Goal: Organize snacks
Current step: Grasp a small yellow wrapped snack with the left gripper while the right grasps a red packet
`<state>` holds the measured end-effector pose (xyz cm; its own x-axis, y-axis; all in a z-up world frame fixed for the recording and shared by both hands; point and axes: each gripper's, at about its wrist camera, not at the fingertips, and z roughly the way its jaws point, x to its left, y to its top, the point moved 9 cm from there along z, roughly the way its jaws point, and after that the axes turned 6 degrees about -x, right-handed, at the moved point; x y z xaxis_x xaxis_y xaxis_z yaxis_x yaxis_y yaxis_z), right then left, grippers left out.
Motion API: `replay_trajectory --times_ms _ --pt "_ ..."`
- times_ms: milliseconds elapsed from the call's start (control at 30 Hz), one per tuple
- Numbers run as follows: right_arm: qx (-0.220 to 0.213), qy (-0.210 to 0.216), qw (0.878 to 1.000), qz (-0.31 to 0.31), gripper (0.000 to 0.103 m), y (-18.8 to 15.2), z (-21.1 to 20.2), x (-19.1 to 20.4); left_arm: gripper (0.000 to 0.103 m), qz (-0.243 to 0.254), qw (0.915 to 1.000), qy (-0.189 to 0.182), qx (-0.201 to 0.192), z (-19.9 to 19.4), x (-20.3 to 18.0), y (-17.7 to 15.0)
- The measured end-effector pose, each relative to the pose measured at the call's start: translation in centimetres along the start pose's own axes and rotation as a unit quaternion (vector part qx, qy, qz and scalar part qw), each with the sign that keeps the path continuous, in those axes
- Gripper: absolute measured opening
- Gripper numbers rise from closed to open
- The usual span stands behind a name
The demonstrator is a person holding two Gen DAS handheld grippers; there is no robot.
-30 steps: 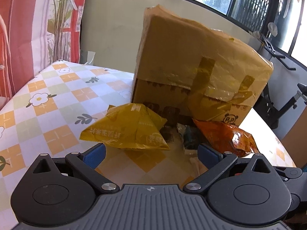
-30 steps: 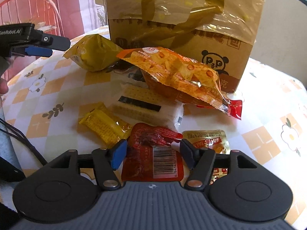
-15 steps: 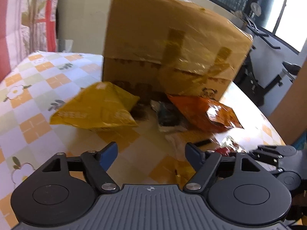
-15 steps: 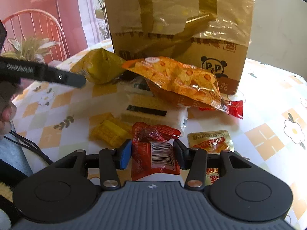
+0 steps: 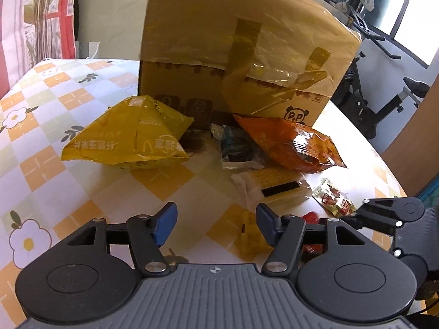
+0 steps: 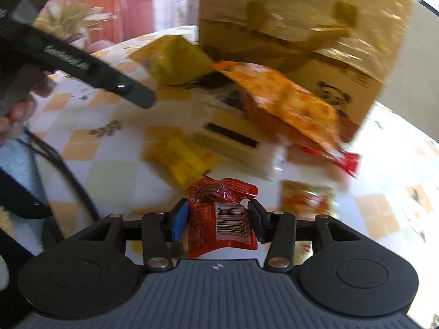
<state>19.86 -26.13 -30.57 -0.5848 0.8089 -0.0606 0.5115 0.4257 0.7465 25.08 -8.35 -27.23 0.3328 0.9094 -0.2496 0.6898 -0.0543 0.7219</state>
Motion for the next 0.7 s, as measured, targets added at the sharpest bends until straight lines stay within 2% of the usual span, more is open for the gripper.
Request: replay_trajectory --times_ms 133,233,433,600,700 --pt "-0.012 0.043 0.999 -0.016 0.049 1.8 1.5 2.7 0.065 -0.008 0.9999 0.009 0.003 -0.1 0.5 0.0" --pt "-0.023 0.057 0.997 -0.037 0.048 3.0 2.7 4.2 0.065 -0.014 0.9997 0.018 0.002 -0.2 0.9 0.0" --pt "-0.028 0.045 0.998 -0.031 0.048 3.4 3.2 3.4 0.065 -0.037 0.9988 0.027 0.017 -0.5 1.8 -0.4" --pt "-0.024 0.029 0.999 -0.010 0.049 2.5 2.4 1.4 0.065 -0.085 0.9943 0.040 0.050 -0.1 3.0 -1.4" --pt "-0.025 0.024 0.999 -0.001 0.049 2.0 2.2 1.0 0.065 -0.114 0.9911 0.043 0.055 0.1 3.7 -1.6"
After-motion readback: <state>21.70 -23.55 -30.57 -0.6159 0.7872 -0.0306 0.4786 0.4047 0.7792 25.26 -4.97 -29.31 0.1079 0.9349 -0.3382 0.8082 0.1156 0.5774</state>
